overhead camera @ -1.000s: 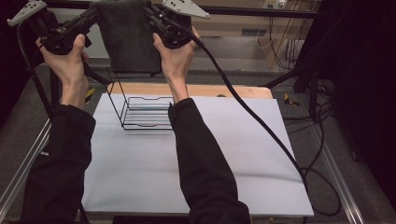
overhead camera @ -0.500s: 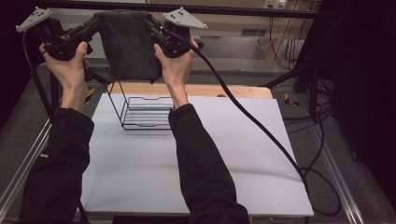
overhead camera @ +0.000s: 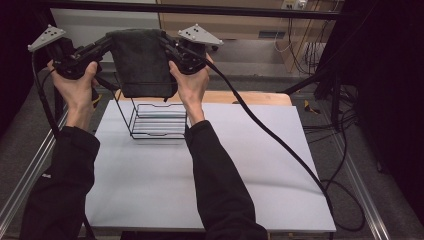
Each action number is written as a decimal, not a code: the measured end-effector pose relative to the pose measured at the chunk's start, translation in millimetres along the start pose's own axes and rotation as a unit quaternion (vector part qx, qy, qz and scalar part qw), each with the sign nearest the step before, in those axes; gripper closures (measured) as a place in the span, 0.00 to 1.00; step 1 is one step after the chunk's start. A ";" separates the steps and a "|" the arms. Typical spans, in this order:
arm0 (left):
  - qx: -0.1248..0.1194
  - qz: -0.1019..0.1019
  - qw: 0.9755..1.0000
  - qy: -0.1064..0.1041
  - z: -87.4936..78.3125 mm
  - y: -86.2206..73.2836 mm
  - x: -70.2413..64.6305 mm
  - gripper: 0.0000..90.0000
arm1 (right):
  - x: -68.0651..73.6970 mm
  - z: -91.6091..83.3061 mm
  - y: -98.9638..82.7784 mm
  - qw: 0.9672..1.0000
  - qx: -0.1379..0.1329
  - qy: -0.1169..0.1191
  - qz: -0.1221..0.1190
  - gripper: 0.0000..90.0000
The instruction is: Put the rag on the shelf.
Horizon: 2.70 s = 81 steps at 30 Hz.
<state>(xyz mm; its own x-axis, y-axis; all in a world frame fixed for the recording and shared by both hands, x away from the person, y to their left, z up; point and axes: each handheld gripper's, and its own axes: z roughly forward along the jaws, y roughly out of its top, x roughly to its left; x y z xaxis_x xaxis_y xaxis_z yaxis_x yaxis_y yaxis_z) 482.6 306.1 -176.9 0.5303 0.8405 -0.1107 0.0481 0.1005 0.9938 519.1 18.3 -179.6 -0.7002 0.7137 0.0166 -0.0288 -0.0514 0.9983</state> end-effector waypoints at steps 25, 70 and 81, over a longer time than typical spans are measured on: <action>0.040 0.020 0.999 -0.018 -21.0 -31.5 3.6 0.91 | 10.7 -14.2 -28.1 0.999 0.032 0.025 -0.023 0.90; 0.133 0.044 0.990 -0.012 -66.8 -12.8 -12.6 0.90 | 30.5 -40.2 -52.6 0.990 0.108 0.082 -0.035 0.90; 0.192 0.039 0.981 -0.004 -31.2 -9.9 -12.4 1.00 | 30.3 -41.4 -58.1 0.988 0.117 0.090 -0.042 0.89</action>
<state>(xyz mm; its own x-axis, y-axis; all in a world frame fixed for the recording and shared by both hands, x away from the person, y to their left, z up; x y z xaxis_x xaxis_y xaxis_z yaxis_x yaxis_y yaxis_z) 449.1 311.4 -185.7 0.5521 0.8330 -0.0350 0.3217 -0.1741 0.9307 470.0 14.0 -239.4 -0.8185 0.5718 -0.0553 0.0595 0.1800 0.9819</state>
